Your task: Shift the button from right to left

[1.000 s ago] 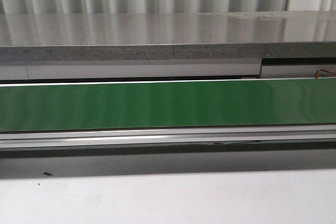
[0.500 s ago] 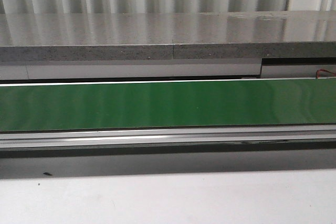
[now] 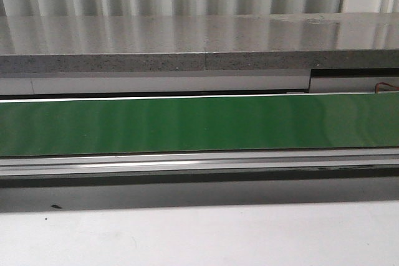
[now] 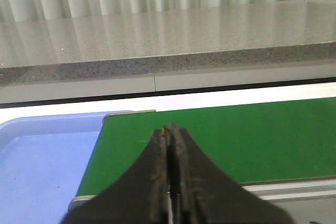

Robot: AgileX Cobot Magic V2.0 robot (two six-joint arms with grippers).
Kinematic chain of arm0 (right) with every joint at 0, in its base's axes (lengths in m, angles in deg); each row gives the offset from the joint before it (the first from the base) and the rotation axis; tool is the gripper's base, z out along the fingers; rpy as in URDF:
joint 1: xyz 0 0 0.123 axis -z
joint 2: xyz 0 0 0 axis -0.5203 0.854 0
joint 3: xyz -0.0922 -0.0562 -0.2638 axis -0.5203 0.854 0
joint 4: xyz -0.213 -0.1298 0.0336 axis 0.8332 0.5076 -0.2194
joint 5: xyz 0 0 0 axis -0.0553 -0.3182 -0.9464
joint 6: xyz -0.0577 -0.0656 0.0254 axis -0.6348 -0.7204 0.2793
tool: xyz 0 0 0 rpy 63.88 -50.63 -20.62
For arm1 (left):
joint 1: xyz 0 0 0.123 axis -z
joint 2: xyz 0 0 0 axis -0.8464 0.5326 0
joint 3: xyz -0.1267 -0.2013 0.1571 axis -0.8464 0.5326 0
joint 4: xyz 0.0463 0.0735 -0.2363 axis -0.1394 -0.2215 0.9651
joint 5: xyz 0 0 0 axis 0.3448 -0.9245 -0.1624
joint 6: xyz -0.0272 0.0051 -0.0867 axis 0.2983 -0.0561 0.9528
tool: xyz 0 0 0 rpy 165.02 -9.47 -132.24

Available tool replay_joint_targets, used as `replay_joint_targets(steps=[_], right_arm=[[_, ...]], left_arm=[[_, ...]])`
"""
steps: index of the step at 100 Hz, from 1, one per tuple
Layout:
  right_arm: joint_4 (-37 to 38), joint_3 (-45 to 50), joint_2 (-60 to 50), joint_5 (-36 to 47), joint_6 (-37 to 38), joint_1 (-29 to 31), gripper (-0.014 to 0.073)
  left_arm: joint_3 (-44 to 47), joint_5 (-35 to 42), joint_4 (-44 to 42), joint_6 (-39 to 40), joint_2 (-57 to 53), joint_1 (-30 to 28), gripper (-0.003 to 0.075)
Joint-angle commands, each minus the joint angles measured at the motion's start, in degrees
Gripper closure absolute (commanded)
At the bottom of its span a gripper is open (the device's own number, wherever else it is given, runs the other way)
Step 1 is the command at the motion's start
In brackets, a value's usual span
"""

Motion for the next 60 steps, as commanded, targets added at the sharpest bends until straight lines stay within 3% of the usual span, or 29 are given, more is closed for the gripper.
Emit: replay_joint_targets(steps=[1,24,60], right_arm=[[0.74,-6.69,4.27,-1.51,-0.02,0.24,0.0662],[0.81,-17.62,14.92,-12.88,-0.02,0.24,0.0662],[0.75,-26.46,32.39,-20.60,-0.02,0.24,0.0643]], left_arm=[[2.18,4.38,-0.06,0.67,-1.75,0.19,0.0741],[2.18,4.38,-0.06,0.67,-1.75,0.19,0.0741],[2.18,4.38,-0.06,0.67,-1.75,0.19,0.0741]])
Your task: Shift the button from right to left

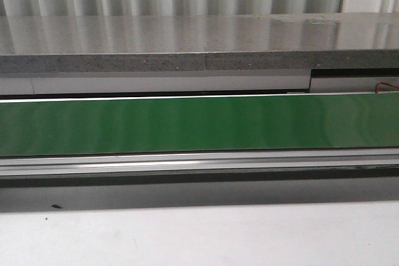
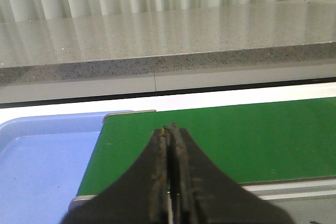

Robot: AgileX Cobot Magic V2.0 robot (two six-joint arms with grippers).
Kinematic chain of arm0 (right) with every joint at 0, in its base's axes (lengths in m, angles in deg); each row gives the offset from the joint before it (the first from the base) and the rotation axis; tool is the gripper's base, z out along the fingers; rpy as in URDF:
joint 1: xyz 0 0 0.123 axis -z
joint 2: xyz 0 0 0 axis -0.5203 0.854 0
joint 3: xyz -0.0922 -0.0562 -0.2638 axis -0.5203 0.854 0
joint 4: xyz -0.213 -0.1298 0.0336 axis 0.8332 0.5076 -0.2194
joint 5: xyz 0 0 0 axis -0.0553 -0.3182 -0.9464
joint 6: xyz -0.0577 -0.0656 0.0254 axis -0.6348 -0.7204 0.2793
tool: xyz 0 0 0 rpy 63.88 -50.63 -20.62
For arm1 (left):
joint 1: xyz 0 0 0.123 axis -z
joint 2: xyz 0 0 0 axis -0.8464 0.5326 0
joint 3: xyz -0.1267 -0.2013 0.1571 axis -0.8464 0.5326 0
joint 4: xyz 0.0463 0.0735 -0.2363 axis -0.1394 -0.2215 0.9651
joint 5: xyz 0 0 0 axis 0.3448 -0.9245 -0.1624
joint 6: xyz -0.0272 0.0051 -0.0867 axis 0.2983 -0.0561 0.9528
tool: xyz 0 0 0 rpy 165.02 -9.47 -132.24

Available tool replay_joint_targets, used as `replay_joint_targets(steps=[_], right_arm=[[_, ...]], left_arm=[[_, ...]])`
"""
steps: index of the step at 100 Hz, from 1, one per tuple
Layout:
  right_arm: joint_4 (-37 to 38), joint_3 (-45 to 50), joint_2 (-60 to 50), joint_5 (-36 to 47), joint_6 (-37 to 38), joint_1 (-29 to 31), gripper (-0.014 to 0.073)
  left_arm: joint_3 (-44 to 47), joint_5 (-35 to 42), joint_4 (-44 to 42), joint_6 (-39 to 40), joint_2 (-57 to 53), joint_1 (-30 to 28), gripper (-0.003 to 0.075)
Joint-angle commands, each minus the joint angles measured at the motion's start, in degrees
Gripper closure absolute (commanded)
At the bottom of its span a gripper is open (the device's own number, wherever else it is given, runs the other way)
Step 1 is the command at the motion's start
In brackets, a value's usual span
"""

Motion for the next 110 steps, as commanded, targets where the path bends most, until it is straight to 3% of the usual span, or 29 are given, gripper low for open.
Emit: replay_joint_targets(steps=[1,7,14,28,35,72,110], right_arm=[[0.75,-3.47,4.11,0.91,-0.02,0.24,0.0634],[0.54,-4.75,6.98,0.17,-0.02,0.24,0.0570],[0.00,-6.21,9.89,-0.51,-0.02,0.24,0.0434],[0.00,-9.18,15.91,-1.45,-0.02,0.24,0.0083],[0.00,-10.73,18.89,-1.73,-0.02,0.24,0.0007],[0.00,-20.49,35.48,-2.43,-0.02,1.36,0.0022],[0.34,-30.48,48.91,-4.14,-1.64,17.85,0.0022]], left_arm=[[2.18,4.38,-0.06,0.67,-1.75,0.19,0.0741],[2.18,4.38,-0.06,0.67,-1.75,0.19,0.0741],[2.18,4.38,-0.06,0.67,-1.75,0.19,0.0741],[2.18,4.38,-0.06,0.67,-1.75,0.19,0.0741],[2.18,4.38,-0.06,0.67,-1.75,0.19,0.0741],[2.18,4.38,-0.06,0.67,-1.75,0.19,0.0741],[2.18,4.38,-0.06,0.67,-1.75,0.19,0.0741]])
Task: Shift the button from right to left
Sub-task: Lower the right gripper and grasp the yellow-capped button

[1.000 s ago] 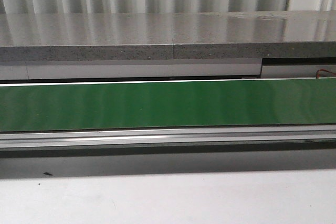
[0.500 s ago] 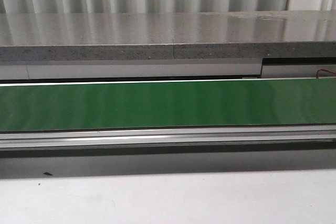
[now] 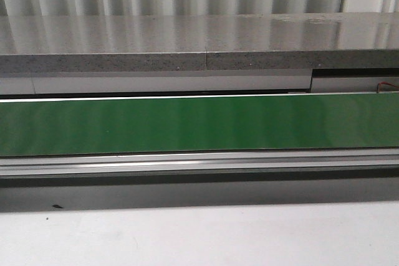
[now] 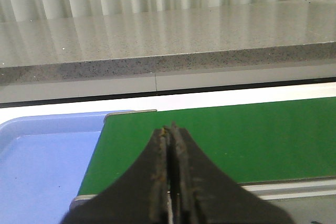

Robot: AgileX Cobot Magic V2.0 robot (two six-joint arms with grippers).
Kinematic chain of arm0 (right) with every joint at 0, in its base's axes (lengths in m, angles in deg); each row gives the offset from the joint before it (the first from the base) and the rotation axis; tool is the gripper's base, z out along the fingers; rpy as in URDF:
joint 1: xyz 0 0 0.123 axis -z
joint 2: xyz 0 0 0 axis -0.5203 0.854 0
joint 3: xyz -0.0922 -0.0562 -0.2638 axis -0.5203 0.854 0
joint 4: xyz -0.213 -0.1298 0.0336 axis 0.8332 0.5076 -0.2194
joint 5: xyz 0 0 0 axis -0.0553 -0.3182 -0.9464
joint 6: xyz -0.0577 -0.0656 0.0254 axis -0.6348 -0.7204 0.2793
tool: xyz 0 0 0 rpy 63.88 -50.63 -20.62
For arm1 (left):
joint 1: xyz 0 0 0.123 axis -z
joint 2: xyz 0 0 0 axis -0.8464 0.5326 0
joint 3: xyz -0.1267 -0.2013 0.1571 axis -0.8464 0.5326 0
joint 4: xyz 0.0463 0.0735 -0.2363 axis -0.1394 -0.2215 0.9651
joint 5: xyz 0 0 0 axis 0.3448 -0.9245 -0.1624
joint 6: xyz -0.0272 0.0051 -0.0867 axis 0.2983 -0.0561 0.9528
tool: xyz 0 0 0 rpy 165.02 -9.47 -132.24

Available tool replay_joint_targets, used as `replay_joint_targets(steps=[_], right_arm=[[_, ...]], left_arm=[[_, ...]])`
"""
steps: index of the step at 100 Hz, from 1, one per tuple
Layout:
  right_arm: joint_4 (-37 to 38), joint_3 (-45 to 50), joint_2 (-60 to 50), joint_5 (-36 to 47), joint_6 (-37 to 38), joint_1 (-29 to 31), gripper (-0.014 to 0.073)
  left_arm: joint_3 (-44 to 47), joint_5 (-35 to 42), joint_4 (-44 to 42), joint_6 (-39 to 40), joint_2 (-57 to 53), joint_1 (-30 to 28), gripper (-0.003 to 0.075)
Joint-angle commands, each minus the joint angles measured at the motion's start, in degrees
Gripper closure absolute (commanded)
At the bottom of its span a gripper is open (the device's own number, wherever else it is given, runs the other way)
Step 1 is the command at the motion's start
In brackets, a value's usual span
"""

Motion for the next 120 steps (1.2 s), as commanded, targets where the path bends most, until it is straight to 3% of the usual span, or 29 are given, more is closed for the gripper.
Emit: replay_joint_targets(steps=[1,26,106,113,120], right_arm=[[0.73,-3.54,0.79,0.54,-1.08,3.51,0.0022],[0.39,-8.01,8.75,-0.54,-3.58,10.34,0.0022],[-2.93,-8.27,24.31,8.92,-15.06,8.34,0.0022],[-3.00,-8.27,25.07,9.07,-15.06,8.22,0.0052],[-3.00,-8.27,25.58,8.79,-15.06,8.22,0.0160]], left_arm=[[2.18,4.38,-0.06,0.67,-1.75,0.19,0.0741],[2.18,4.38,-0.06,0.67,-1.75,0.19,0.0741],[2.18,4.38,-0.06,0.67,-1.75,0.19,0.0741],[2.18,4.38,-0.06,0.67,-1.75,0.19,0.0741],[2.18,4.38,-0.06,0.67,-1.75,0.19,0.0741]])
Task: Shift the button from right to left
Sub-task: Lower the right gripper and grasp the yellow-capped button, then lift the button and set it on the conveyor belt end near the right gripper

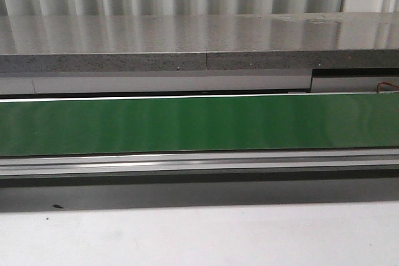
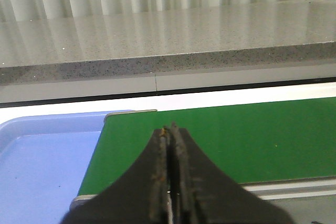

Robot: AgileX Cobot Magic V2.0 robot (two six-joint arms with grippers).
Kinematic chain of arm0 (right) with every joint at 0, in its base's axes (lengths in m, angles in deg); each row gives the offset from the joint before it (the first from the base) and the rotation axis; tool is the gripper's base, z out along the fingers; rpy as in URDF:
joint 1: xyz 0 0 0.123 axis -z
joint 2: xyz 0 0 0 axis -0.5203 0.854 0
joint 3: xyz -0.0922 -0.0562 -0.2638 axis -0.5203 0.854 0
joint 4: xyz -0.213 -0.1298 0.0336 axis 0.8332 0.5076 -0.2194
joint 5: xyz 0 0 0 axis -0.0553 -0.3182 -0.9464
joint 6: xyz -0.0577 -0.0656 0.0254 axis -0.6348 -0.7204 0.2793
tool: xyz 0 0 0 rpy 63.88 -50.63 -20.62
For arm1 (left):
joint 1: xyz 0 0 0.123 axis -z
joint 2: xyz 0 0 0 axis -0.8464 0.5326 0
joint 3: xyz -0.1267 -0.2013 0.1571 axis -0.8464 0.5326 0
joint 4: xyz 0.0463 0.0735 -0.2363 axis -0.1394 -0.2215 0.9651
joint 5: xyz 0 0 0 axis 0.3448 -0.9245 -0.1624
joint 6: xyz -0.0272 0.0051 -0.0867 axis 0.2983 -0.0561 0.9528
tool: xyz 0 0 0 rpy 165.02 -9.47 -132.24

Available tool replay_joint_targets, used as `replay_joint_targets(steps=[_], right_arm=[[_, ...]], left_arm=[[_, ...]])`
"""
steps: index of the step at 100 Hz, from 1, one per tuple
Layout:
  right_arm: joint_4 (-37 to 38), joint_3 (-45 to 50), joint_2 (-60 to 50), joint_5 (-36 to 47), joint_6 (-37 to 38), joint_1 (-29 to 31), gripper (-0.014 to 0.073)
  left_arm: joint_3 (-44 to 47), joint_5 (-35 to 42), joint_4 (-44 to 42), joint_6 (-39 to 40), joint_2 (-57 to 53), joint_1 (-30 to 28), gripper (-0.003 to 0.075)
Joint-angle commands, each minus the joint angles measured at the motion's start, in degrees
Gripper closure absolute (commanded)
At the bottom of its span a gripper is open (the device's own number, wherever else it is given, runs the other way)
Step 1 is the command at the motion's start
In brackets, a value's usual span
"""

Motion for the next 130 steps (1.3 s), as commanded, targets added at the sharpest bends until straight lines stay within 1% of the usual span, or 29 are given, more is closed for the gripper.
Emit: replay_joint_targets(steps=[1,10,15,20,36,50,64,80,100,118,130], right_arm=[[-0.17,-1.49,-1.99,0.39,-0.79,0.05,0.0188],[-0.22,-1.49,-1.97,0.28,-0.79,0.05,0.0371],[-0.22,-1.49,-2.19,0.49,-0.79,0.05,0.0439],[-0.22,-1.49,-2.61,0.72,-0.79,0.05,0.0473],[-0.85,-1.49,-5.37,0.51,-0.79,0.05,0.0473],[-2.80,-1.49,-10.63,-0.90,-0.65,-0.16,0.0473],[-3.20,-1.49,-16.54,-2.90,2.98,-2.01,0.0473],[-3.20,-1.43,-21.34,-6.47,6.61,-6.91,0.0473],[-3.15,-1.25,-21.99,-9.97,12.16,-16.35,0.0473],[-3.15,-1.25,-20.68,-7.41,17.50,-24.43,0.0473],[-3.15,-1.25,-18.03,-6.45,19.39,-27.24,0.0473]], left_arm=[[2.18,4.38,-0.06,0.67,-1.75,0.19,0.0741],[2.18,4.38,-0.06,0.67,-1.75,0.19,0.0741],[2.18,4.38,-0.06,0.67,-1.75,0.19,0.0741],[2.18,4.38,-0.06,0.67,-1.75,0.19,0.0741],[2.18,4.38,-0.06,0.67,-1.75,0.19,0.0741],[2.18,4.38,-0.06,0.67,-1.75,0.19,0.0741],[2.18,4.38,-0.06,0.67,-1.75,0.19,0.0741],[2.18,4.38,-0.06,0.67,-1.75,0.19,0.0741],[2.18,4.38,-0.06,0.67,-1.75,0.19,0.0741],[2.18,4.38,-0.06,0.67,-1.75,0.19,0.0741],[2.18,4.38,-0.06,0.67,-1.75,0.19,0.0741]])
